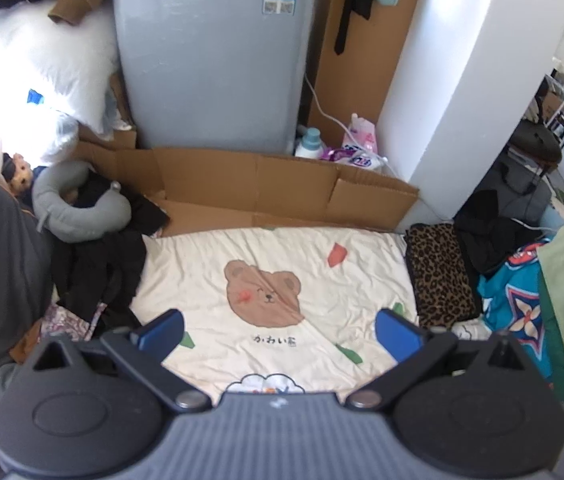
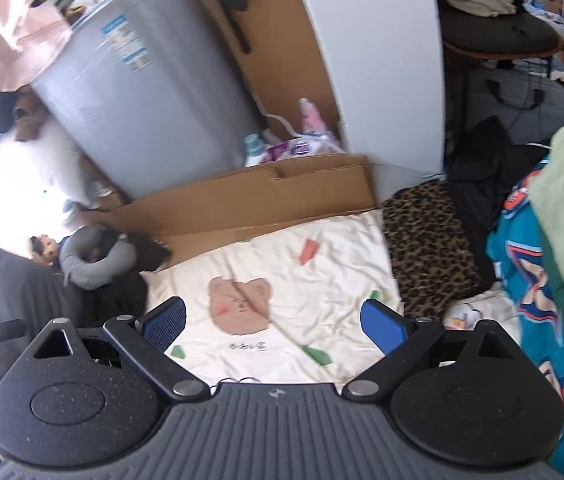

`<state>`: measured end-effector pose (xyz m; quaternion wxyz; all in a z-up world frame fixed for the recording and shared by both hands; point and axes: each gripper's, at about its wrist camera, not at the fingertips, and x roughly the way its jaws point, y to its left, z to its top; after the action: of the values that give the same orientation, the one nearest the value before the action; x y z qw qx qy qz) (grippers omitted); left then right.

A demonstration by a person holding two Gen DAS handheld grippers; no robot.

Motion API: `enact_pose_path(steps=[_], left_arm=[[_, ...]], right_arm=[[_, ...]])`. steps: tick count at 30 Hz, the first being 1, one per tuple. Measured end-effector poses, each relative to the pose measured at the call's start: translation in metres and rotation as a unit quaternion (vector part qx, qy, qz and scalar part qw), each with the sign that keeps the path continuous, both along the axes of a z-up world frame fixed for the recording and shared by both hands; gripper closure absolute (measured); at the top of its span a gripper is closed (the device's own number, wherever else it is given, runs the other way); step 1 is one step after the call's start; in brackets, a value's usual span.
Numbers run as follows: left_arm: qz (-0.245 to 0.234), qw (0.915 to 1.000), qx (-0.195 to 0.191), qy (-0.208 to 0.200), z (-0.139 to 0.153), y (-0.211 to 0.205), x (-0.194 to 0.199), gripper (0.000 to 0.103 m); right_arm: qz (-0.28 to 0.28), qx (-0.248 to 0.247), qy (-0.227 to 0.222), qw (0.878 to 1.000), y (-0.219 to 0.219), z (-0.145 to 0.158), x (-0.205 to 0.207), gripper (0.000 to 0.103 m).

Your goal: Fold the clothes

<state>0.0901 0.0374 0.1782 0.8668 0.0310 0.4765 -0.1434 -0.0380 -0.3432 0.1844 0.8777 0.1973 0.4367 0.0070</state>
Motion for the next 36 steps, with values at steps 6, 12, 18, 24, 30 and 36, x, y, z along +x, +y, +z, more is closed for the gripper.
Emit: enact_pose_path(steps=[6,12,18,24,30,36], left_arm=[[0.039,0.9990,-0.013,-0.015,-0.016,0.013,-0.027,0.000],[0.063,0.9978,0.001,-0.021,-0.041,0.016,-0.047,0.000],[0.086,0.9959,-0.016,-0.023,-0.069,0.009,-0.067,0.000],[0.116,0.9926,-0.009,-0.035,-0.091,-0.005,-0.090,0.000],[0.129,0.9912,0.005,-0.026,-0.111,-0.014,-0.099,0.000],[0.122,0.9921,0.020,-0.021,-0.126,-0.025,-0.107,0.000]], right_arm=[[0.017,0.010,-0.002,1.000,0.033,-0.016,-0.004,0.006],[0.037,0.014,-0.002,0.999,0.067,-0.038,-0.011,0.006],[0.048,0.007,-0.010,0.999,0.089,-0.054,-0.019,0.006],[0.058,-0.018,-0.015,0.998,0.101,-0.069,-0.022,0.006],[0.078,-0.037,-0.009,0.996,0.109,-0.080,-0.027,0.006],[0.095,-0.055,0.006,0.994,0.113,-0.096,-0.033,0.006]])
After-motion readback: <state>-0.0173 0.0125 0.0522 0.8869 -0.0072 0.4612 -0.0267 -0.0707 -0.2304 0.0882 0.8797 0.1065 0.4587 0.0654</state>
